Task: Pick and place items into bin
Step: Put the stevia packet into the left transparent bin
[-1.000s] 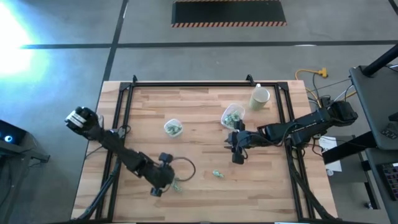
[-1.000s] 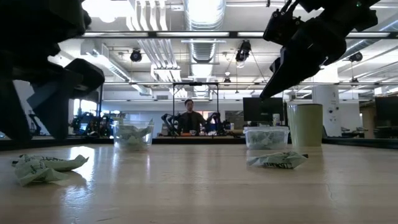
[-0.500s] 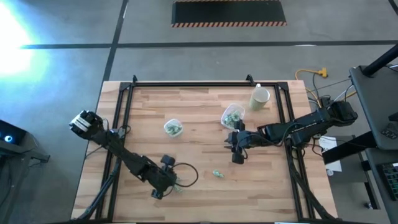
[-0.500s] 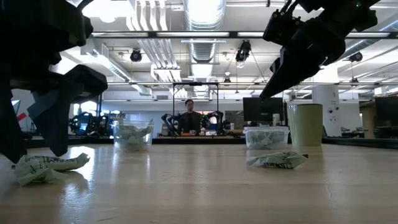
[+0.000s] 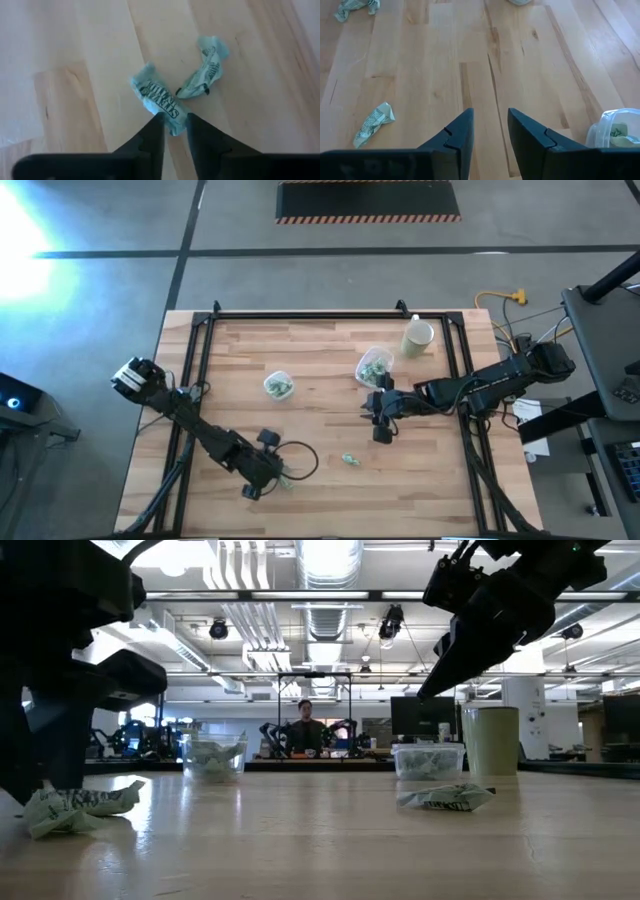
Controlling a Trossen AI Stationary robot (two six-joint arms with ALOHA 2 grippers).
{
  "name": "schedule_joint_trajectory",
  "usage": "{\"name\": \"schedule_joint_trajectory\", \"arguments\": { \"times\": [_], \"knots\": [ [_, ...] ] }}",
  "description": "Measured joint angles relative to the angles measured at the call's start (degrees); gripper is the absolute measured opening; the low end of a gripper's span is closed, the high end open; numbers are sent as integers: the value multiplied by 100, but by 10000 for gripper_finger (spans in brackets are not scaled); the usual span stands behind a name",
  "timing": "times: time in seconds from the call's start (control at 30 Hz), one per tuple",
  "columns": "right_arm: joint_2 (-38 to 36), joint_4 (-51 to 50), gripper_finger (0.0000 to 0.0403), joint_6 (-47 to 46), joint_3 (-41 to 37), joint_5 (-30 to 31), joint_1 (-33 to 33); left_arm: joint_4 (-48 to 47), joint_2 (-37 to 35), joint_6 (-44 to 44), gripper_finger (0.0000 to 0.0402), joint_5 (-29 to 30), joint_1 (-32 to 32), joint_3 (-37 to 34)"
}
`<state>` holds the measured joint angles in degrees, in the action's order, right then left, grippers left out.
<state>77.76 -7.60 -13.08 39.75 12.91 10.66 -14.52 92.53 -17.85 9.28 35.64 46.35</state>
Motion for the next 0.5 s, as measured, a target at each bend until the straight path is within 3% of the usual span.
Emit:
{"name": "schedule_joint_trajectory", "arguments": {
  "times": [0.23,0.37,0.5],
  "knots": [
    [1,2,104,0,0,1,0,-12,6,19,7,-63,-2,-9],
    [2,2,107,0,0,0,0,-177,1,22,3,71,-4,4],
    [2,2,104,0,0,0,0,-723,-45,23,1,561,-2,209]
  ]
}}
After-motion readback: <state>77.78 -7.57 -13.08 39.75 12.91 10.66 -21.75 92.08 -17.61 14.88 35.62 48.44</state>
